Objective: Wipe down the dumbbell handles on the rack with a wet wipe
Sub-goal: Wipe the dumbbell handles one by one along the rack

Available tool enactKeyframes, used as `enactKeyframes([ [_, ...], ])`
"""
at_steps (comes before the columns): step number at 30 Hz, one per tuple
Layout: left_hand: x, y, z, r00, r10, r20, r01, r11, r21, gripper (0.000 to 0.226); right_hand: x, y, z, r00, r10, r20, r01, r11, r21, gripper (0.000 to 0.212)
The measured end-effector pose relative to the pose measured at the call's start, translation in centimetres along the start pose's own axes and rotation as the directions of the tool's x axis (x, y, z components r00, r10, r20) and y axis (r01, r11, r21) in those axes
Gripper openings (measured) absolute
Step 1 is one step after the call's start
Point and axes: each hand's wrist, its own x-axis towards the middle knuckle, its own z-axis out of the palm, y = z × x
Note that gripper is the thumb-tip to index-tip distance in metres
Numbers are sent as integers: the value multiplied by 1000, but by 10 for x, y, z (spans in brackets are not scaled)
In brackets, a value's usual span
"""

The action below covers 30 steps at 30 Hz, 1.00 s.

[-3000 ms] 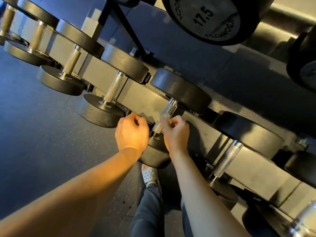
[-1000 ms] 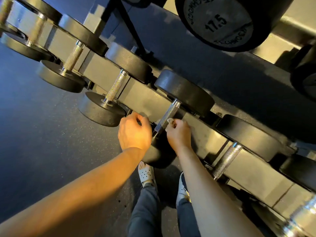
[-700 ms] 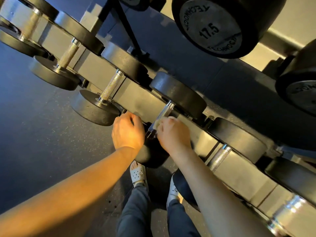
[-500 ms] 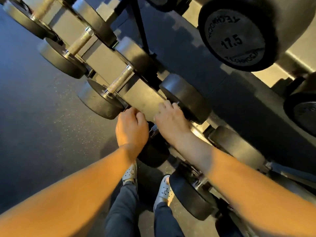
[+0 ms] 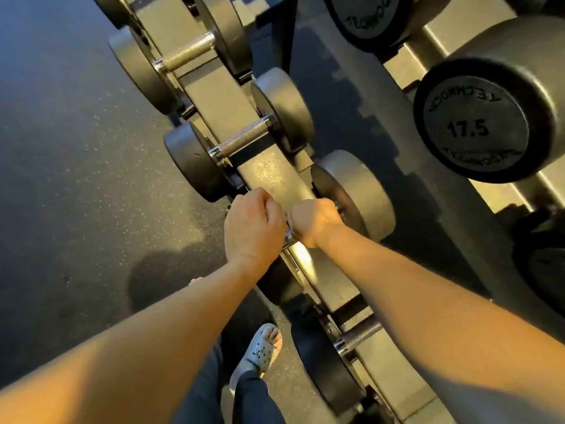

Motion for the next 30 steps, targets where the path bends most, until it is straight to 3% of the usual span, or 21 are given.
enactKeyframes([
  [2, 1, 0, 1, 1000, 4, 0, -4, 1000, -6, 27, -2, -3, 12, 997, 16, -70, -9, 996, 90, 17],
  [5, 1, 1, 1, 1000, 21, 14, -21, 1000, -6, 29, -11, 3, 34, 952, -56, -302, 129, 966, 226, 8],
  [10, 1, -2, -1, 999, 19, 39, -19, 1000, -17, 34, -28, 1, 53, 841, -246, -481, 348, 928, 133, 30],
  [12, 1, -1, -3, 998, 27, 54, -27, 1000, -7, 37, -35, -1, 51, 835, -151, -528, 327, 909, 257, 21],
  [13, 2, 1, -5, 997, 32, 64, -32, 999, 4, 39, -39, -5, 45, 848, 7, -530, 255, 871, 419, 14],
  [14, 3, 2, -5, 997, 42, 71, -44, 999, 21, 40, -44, -11, 36, 843, 230, -486, 164, 751, 640, 13],
  [15, 2, 3, -6, 995, 74, 70, -77, 996, 42, 41, -48, -18, 22, 805, 467, -366, 94, 509, 856, 17],
  [16, 0, 4, -7, 989, 128, 70, -132, 990, 58, 44, -51, -23, 8, 751, 637, -175, 72, 185, 980, 19],
  [17, -2, 4, -9, 980, 182, 82, -187, 981, 57, 46, -53, -26, -5, 720, 693, 39, 79, -138, 987, 19],
  [18, -3, 4, -11, 969, 226, 102, -229, 973, 26, 46, -54, -29, -16, 721, 664, 197, 94, -376, 922, 19],
  [19, -3, 3, -17, 958, 259, 125, -258, 966, -28, 44, -54, -29, -27, 738, 614, 281, 104, -515, 851, 19],
  [22, 0, -2, -40, 910, 381, 162, -371, 925, -85, 33, -50, -36, -47, 764, 528, 370, 104, -667, 738, 19],
  [26, 10, -18, -71, 875, 464, 137, -479, 872, 104, 38, -31, -59, -65, 789, 487, 374, 115, -715, 689, 21],
  [30, 38, -29, -91, 873, 475, 111, -486, 867, 112, 25, -20, -82, -79, 864, 376, 334, 58, -733, 677, 21],
])
